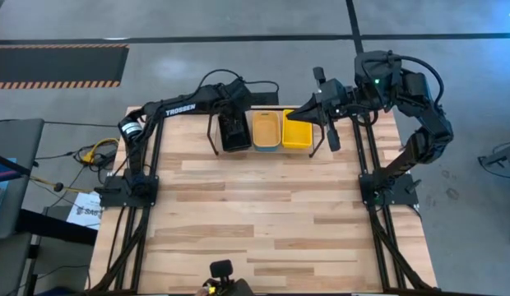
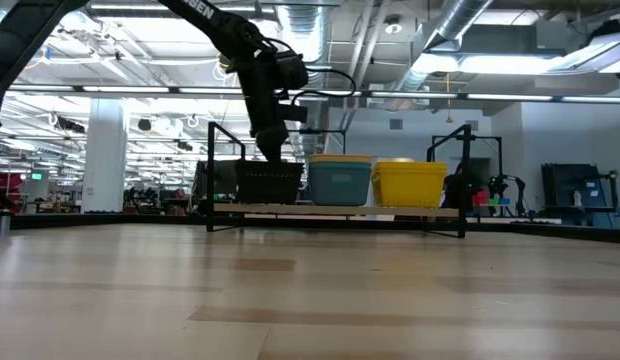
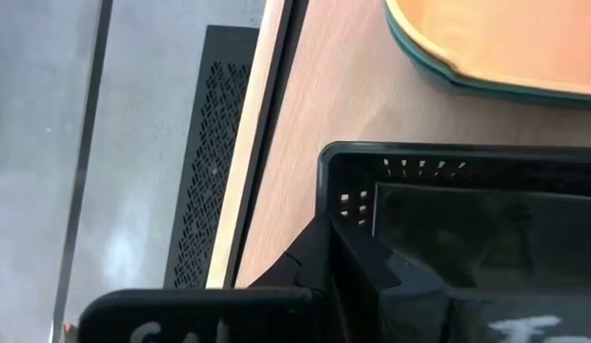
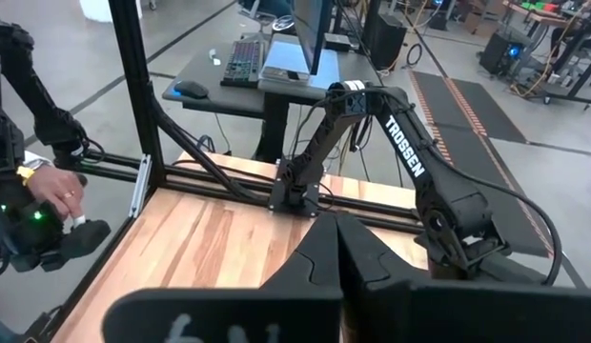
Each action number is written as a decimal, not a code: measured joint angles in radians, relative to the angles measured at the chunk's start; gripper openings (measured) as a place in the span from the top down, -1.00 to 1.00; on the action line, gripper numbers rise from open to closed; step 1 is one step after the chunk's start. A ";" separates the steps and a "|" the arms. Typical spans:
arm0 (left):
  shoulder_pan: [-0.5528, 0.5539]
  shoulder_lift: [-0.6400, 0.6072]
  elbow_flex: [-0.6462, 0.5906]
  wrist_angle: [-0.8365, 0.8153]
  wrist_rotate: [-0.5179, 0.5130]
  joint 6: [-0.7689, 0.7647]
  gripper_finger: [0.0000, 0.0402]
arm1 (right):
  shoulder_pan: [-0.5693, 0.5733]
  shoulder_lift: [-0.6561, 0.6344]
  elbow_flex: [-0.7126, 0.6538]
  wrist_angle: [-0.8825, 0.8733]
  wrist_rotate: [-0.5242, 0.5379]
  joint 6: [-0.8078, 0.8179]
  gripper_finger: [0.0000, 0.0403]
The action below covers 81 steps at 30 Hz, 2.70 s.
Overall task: Stack baskets on shelf by color
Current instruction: Adjust all bins on the shelf
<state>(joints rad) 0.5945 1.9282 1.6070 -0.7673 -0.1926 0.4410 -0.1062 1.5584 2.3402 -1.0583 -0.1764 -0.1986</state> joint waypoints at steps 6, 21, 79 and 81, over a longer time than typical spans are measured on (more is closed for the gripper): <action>0.000 0.000 0.000 0.012 0.003 0.019 1.00 | 0.000 0.000 0.000 0.008 0.000 0.007 0.99; -0.004 0.000 0.001 0.008 -0.015 -0.029 1.00 | 0.000 0.000 0.000 0.012 0.000 0.017 0.99; -0.114 -0.014 0.000 -0.293 0.009 -0.437 1.00 | 0.047 -0.002 0.000 -0.002 -0.007 -0.038 0.99; -0.122 -0.013 0.000 -0.295 0.013 -0.434 1.00 | 0.047 -0.002 0.000 -0.003 -0.007 -0.038 0.99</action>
<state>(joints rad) 0.4723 1.9152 1.6071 -1.0623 -0.1798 0.0074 -0.0597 1.5562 2.3398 -1.0608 -0.1831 -0.2367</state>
